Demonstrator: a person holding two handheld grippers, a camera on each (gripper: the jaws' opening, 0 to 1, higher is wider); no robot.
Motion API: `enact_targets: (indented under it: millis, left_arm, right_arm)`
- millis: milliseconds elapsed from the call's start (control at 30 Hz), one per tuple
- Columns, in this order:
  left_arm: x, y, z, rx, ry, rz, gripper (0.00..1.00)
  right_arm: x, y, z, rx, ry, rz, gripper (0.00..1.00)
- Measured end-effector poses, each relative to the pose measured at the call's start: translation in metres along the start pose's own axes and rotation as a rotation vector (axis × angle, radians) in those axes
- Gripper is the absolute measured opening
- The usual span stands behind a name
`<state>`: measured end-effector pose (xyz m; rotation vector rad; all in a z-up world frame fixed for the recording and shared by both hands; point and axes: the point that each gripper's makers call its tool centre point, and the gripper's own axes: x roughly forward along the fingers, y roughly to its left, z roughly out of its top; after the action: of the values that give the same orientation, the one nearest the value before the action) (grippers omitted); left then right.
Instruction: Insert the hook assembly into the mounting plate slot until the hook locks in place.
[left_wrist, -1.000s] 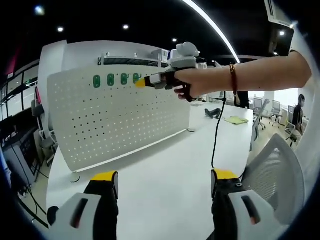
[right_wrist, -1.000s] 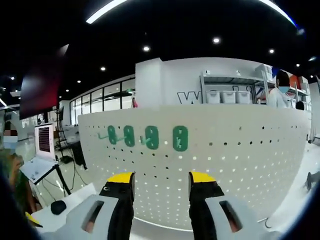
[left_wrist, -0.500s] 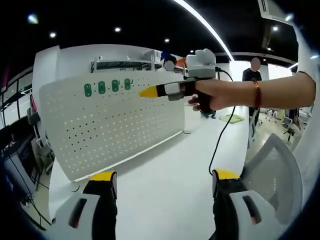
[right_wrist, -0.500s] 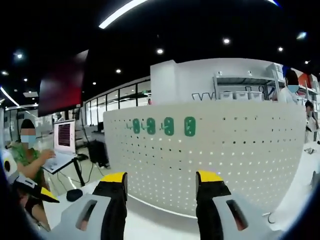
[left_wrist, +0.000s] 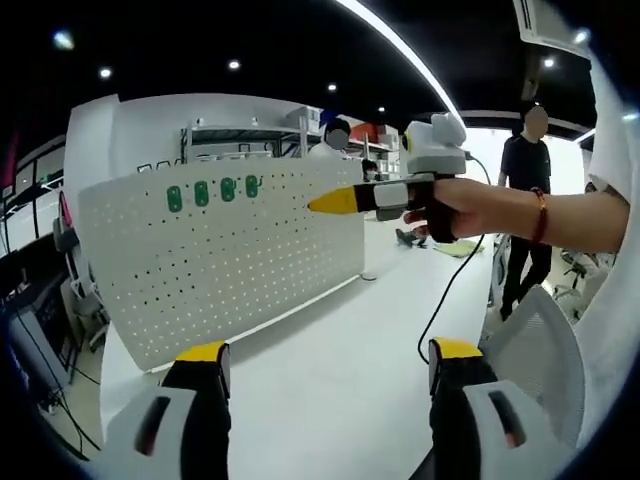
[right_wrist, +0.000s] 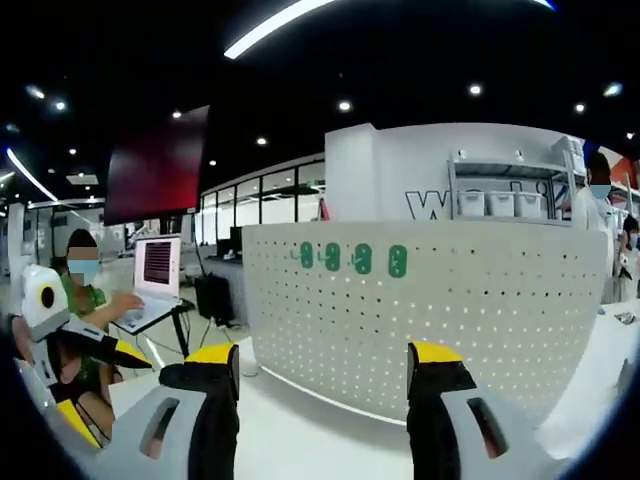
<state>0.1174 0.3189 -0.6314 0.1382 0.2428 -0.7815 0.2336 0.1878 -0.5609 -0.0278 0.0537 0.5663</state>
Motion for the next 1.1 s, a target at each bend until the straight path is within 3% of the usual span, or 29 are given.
enact_targets:
  millis: [100, 233, 433, 567, 833, 933, 1100]
  left_arm:
    - [-0.006, 0.003, 0.0, 0.005, -0.003, 0.026, 0.83]
    - [-0.012, 0.001, -0.002, -0.018, -0.009, 0.014, 0.89]
    - [-0.021, 0.007, -0.004, -0.02, 0.005, 0.013, 0.92]
    - [-0.026, 0.004, -0.004, -0.048, 0.002, -0.003, 0.97]
    - [-0.036, -0.001, -0.006, -0.053, 0.006, -0.015, 0.98]
    - [-0.04, 0.002, -0.007, -0.056, 0.003, -0.014, 0.98]
    - [-0.046, 0.005, -0.004, -0.05, -0.009, -0.006, 0.98]
  right_arm:
    - [-0.011, 0.006, 0.002, -0.036, 0.005, 0.025, 0.74]
    - [-0.025, 0.007, 0.007, -0.016, -0.014, 0.042, 0.78]
    - [-0.049, 0.009, -0.002, -0.055, 0.025, 0.076, 0.82]
    - [-0.066, 0.01, -0.013, -0.055, 0.047, 0.1, 0.84]
    - [-0.096, 0.016, -0.03, -0.05, 0.086, 0.123, 0.87]
    - [-0.103, 0.026, -0.038, -0.058, 0.117, 0.169, 0.87]
    - [-0.115, 0.034, -0.049, -0.016, 0.107, 0.188, 0.88]
